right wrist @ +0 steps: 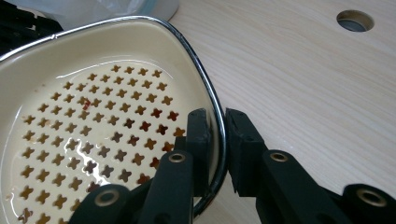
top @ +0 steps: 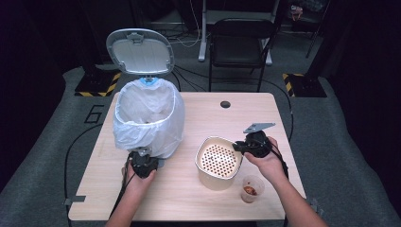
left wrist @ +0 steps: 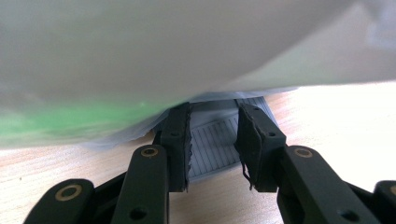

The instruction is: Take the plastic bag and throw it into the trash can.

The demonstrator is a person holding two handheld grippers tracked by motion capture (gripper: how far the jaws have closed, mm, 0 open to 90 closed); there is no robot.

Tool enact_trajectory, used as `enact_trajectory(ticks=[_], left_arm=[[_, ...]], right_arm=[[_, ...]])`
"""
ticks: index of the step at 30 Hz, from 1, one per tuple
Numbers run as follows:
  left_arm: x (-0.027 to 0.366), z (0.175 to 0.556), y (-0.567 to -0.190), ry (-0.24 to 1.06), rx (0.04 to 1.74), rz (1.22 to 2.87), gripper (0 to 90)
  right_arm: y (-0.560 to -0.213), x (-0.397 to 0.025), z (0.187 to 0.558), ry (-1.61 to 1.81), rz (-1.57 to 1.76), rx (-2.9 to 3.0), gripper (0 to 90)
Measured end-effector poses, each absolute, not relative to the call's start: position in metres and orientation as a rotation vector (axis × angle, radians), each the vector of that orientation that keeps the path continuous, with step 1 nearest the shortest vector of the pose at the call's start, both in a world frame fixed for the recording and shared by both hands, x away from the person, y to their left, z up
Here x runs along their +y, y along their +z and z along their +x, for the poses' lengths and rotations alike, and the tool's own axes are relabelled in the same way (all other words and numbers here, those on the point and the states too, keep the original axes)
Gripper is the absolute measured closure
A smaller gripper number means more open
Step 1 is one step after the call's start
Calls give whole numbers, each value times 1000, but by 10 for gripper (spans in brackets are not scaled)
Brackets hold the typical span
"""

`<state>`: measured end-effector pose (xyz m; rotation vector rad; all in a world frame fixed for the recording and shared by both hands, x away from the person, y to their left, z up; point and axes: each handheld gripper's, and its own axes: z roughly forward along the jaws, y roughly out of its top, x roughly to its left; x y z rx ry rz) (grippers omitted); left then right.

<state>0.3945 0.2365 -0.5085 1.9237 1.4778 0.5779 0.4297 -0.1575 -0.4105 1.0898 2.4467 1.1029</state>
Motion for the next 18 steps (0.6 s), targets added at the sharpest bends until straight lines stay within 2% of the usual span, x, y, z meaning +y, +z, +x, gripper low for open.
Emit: enact_trajectory(ticks=[18], left_arm=[[237, 394, -508, 574, 1476, 1937, 650]], right_arm=[[-412, -154, 438, 1189, 963, 2573, 817]])
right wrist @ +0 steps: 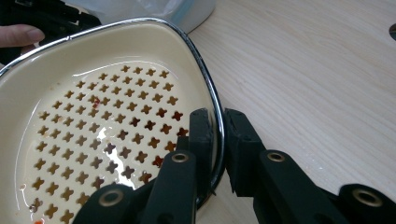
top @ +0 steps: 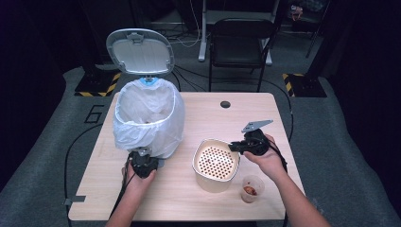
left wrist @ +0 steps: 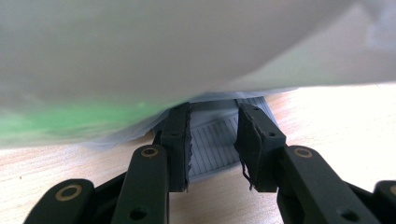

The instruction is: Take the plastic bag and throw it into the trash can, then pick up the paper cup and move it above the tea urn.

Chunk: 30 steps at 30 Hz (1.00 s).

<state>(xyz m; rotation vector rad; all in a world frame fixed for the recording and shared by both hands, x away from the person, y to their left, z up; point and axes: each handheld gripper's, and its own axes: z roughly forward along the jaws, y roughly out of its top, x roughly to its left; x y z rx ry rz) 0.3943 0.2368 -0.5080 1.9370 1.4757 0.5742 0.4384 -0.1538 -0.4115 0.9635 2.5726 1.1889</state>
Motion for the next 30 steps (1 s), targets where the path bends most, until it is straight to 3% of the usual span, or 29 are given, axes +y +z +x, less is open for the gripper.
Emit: enact_trajectory(ticks=[6, 9, 16, 30], left_arm=[[237, 394, -508, 572, 1473, 1942, 650], [237, 394, -508, 575, 1475, 1936, 650], [237, 394, -508, 571, 1473, 1943, 650], [237, 394, -508, 570, 1476, 1936, 650]], right_arm=[[-411, -146, 433, 1181, 918, 2591, 802], [-407, -145, 428, 1187, 921, 2567, 660], [-392, -158, 409, 1233, 936, 2483, 491], [-412, -199, 360, 1241, 1095, 2338, 310]])
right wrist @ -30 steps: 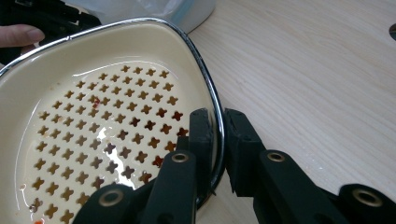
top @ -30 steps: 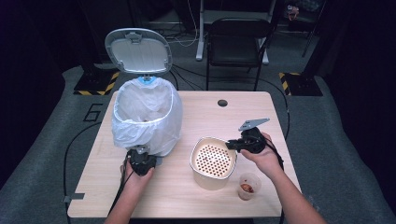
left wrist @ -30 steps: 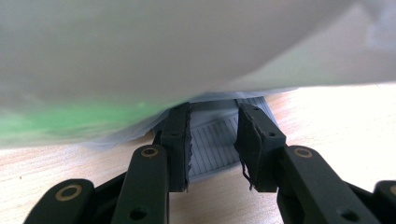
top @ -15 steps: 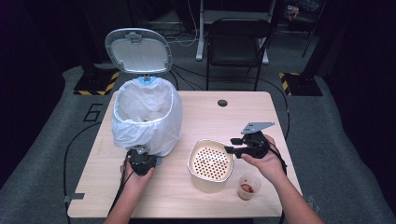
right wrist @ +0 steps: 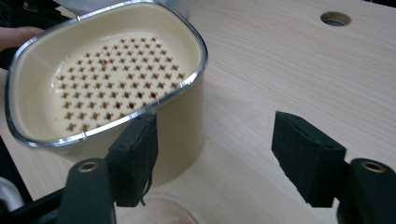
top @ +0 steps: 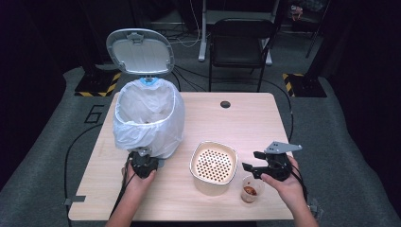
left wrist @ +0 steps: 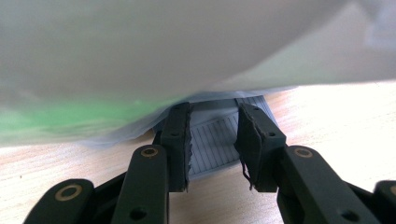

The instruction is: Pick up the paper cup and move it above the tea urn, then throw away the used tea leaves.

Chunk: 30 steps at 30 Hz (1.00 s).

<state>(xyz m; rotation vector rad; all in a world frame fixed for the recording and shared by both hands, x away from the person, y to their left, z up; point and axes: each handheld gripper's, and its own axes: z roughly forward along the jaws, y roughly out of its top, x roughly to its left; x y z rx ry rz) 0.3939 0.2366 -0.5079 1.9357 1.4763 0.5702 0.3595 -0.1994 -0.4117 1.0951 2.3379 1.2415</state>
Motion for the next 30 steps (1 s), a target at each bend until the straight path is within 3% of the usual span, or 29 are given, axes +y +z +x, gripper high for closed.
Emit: enact_trajectory(ticks=[12, 30], left_arm=[[236, 393, -508, 569, 1479, 1935, 650], [236, 393, -508, 571, 1481, 1934, 649]], right_arm=[[-437, -211, 333, 1209, 1129, 2316, 171], [-442, -203, 315, 1282, 1062, 2372, 151]])
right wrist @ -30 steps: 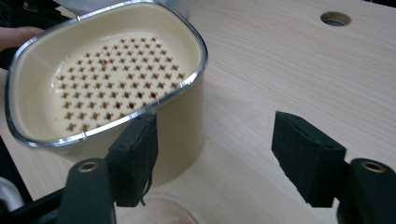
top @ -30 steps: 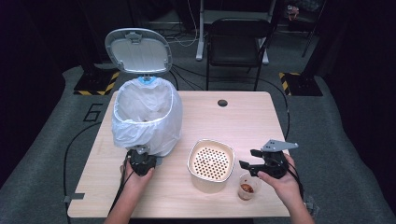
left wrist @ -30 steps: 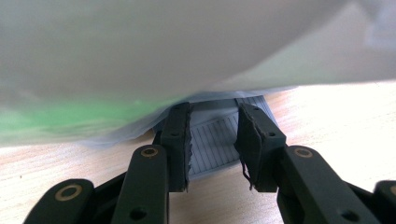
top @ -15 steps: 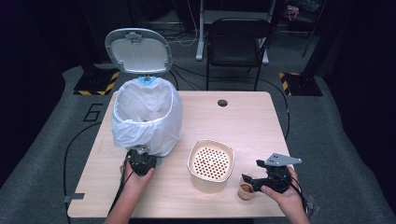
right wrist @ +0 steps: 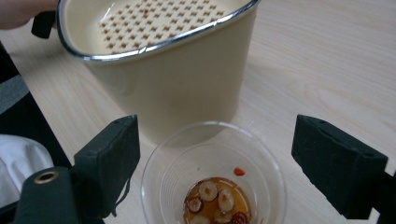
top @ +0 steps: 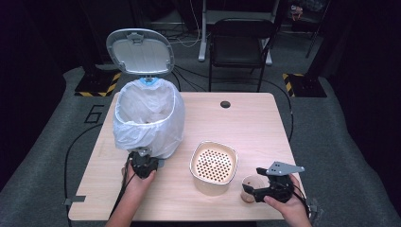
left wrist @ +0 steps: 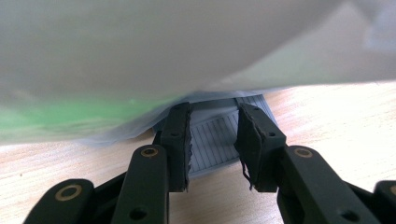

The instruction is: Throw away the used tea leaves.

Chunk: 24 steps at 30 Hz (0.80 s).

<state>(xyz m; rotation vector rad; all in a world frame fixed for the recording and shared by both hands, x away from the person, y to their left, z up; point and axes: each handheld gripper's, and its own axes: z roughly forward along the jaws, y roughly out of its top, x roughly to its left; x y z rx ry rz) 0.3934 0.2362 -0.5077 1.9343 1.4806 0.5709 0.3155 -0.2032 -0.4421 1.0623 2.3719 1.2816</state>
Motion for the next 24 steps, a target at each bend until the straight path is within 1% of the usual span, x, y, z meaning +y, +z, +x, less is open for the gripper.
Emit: enact_trajectory(ticks=[8, 12, 14, 24], left_arm=[[236, 393, -508, 569, 1482, 1932, 650], [236, 393, -508, 566, 1479, 1935, 650], [236, 393, -508, 566, 1478, 1936, 649], [237, 393, -508, 568, 1479, 1938, 649]], right_arm=[[-457, -200, 311, 1245, 1048, 2413, 151], [-464, -198, 311, 1222, 1044, 2421, 173], [-468, -197, 311, 1197, 1029, 2425, 199], [-473, -198, 311, 1180, 1000, 2443, 203]])
